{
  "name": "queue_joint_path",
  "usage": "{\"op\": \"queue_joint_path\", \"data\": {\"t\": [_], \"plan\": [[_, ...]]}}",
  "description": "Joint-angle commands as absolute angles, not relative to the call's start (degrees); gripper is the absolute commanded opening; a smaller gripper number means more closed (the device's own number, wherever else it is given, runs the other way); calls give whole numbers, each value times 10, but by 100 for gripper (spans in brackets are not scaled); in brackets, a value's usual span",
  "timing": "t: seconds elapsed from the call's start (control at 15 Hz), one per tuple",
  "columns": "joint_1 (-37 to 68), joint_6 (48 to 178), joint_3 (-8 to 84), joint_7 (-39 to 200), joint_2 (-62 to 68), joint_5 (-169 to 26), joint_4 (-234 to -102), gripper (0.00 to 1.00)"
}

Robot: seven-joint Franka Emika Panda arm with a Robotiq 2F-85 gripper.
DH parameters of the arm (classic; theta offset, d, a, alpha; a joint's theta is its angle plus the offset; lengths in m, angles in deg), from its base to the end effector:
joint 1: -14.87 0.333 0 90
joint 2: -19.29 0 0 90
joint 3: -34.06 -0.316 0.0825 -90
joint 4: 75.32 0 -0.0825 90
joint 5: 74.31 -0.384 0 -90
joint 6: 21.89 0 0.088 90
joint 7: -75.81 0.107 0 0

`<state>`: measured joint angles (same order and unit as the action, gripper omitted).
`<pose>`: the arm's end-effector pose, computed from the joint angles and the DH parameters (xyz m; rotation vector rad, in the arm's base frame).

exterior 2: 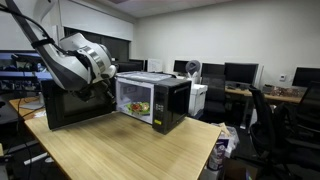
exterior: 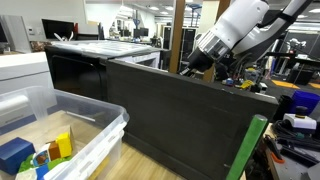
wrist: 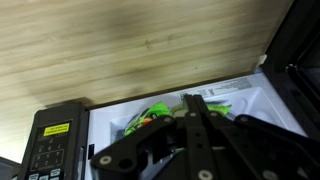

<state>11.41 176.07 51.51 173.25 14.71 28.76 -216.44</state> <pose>0.4255 -0.0415 0.2929 -2.8670 0.2370 -0.8495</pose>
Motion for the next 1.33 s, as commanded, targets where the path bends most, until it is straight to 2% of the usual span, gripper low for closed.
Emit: {"op": "queue_joint_path", "data": {"t": [0.0, 0.67, 1.27], "plan": [[66, 1761, 477, 1638, 134, 231, -2188, 3], [-82, 1760, 359, 1417, 57, 16, -2156, 2], [-100, 1759, 314, 1281, -10, -133, -2149, 3]]}}
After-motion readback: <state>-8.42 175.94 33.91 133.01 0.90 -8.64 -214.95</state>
